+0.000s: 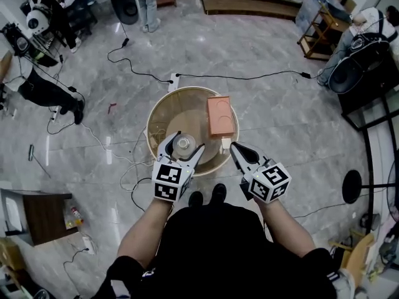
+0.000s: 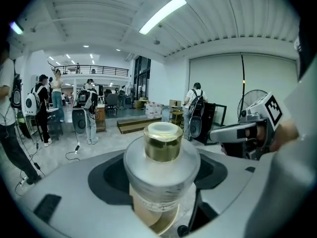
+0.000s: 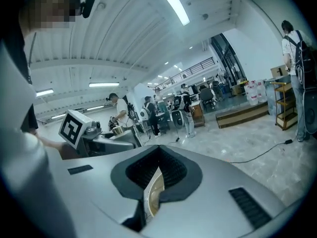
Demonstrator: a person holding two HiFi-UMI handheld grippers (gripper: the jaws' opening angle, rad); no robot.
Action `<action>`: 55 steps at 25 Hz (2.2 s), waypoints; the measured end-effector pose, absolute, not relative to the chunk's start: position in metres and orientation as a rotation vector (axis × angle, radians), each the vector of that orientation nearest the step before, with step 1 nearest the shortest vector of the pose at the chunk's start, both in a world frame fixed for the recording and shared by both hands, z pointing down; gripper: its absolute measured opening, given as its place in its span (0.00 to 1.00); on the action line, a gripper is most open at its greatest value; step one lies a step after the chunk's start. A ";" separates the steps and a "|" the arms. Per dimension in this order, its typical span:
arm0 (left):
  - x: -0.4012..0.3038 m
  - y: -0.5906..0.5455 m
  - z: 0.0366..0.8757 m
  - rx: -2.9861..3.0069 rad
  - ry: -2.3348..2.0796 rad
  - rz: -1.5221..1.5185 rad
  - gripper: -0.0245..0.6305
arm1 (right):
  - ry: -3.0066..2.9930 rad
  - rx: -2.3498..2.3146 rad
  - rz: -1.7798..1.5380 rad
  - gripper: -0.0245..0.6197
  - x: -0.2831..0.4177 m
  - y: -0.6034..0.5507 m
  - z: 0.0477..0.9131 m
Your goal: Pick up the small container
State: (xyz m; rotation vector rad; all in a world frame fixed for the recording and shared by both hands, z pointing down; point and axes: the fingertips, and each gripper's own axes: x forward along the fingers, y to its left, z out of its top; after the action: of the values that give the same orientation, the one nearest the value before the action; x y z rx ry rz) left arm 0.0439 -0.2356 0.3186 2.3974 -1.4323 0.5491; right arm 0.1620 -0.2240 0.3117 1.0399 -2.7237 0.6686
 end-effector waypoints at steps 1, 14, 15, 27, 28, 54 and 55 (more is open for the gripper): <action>0.043 -0.234 0.314 2.392 -1.450 0.548 0.56 | -2.749 1.037 0.651 0.06 0.165 -0.227 0.304; 0.038 -0.219 0.284 2.337 -1.532 0.480 0.56 | -2.921 0.967 0.564 0.06 0.179 -0.229 0.247; 0.038 -0.222 0.283 2.345 -1.527 0.478 0.56 | -2.936 0.977 0.593 0.06 0.179 -0.230 0.243; 0.002 -0.248 0.259 2.454 -1.476 0.512 0.56 | -2.918 1.116 0.450 0.06 0.142 -0.257 0.215; -0.003 -0.251 0.258 2.449 -1.482 0.509 0.56 | -2.912 1.114 0.428 0.06 0.137 -0.258 0.214; -0.051 -0.253 0.252 2.392 -1.536 0.513 0.56 | -2.933 1.038 0.317 0.05 0.090 -0.259 0.220; -0.052 -0.254 0.253 2.390 -1.533 0.513 0.56 | -2.934 1.035 0.319 0.05 0.090 -0.260 0.221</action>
State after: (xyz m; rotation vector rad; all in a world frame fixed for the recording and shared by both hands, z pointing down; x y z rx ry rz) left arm -0.0519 -0.2536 0.2531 2.3899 -1.5331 0.5127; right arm 0.0896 -0.2601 0.2209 1.0353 -2.9338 0.3188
